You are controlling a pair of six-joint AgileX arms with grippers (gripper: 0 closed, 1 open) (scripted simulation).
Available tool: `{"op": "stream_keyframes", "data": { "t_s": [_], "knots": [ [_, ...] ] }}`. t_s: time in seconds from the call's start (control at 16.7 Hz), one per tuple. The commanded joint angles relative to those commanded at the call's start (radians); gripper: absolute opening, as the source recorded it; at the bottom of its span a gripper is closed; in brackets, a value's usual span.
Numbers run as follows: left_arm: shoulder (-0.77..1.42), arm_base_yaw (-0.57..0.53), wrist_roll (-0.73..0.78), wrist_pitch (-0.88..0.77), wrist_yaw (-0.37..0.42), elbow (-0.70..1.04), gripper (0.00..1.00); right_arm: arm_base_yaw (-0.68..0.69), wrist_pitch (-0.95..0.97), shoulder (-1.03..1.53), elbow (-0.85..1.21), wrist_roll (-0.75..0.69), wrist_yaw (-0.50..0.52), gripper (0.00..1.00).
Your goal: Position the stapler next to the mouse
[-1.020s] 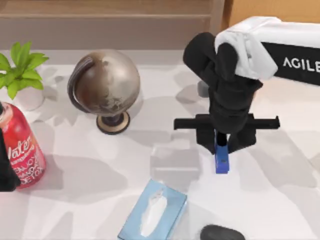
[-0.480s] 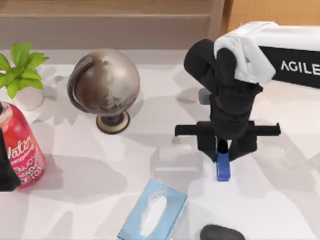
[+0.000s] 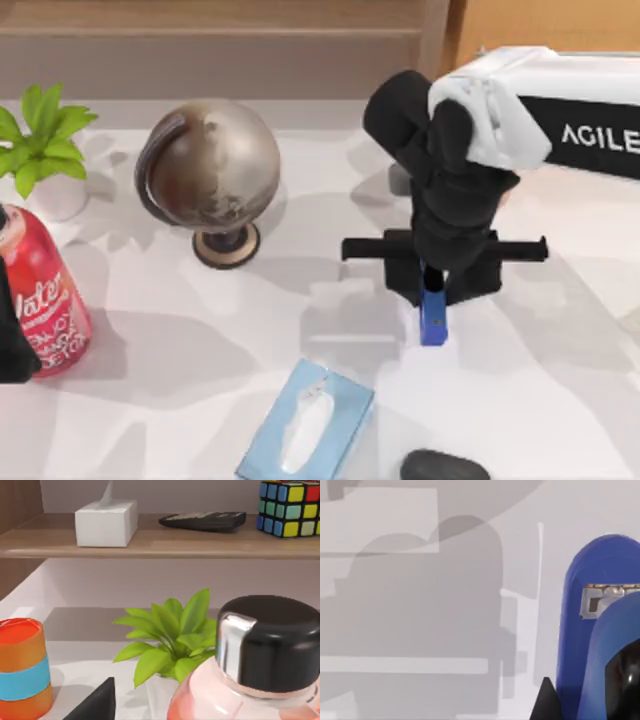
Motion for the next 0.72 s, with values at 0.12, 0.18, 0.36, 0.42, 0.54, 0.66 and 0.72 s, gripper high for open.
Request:
{"op": "stream_keyframes", "data": {
  "t_s": [0.12,0.18,0.36,0.42,0.54,0.66,0.72],
  "knots": [
    [0.0,0.0,0.0,0.0,0.0,0.0,1.0,0.0,0.023,0.018,-0.017,-0.002,0.009,0.0],
    [0.0,0.0,0.0,0.0,0.0,0.0,1.0,0.0,0.028,0.028,-0.026,-0.002,0.011,0.0],
    [0.0,0.0,0.0,0.0,0.0,0.0,1.0,0.0,0.029,0.03,-0.028,-0.002,0.011,0.0],
    [0.0,0.0,0.0,0.0,0.0,0.0,1.0,0.0,0.029,0.03,-0.028,-0.002,0.011,0.0],
    [0.0,0.0,0.0,0.0,0.0,0.0,1.0,0.0,0.029,0.03,-0.028,-0.002,0.011,0.08],
    [0.0,0.0,0.0,0.0,0.0,0.0,1.0,0.0,0.029,0.03,-0.028,-0.002,0.011,0.23],
    [0.0,0.0,0.0,0.0,0.0,0.0,1.0,0.0,0.029,0.03,-0.028,-0.002,0.011,0.3]
  ]
}}
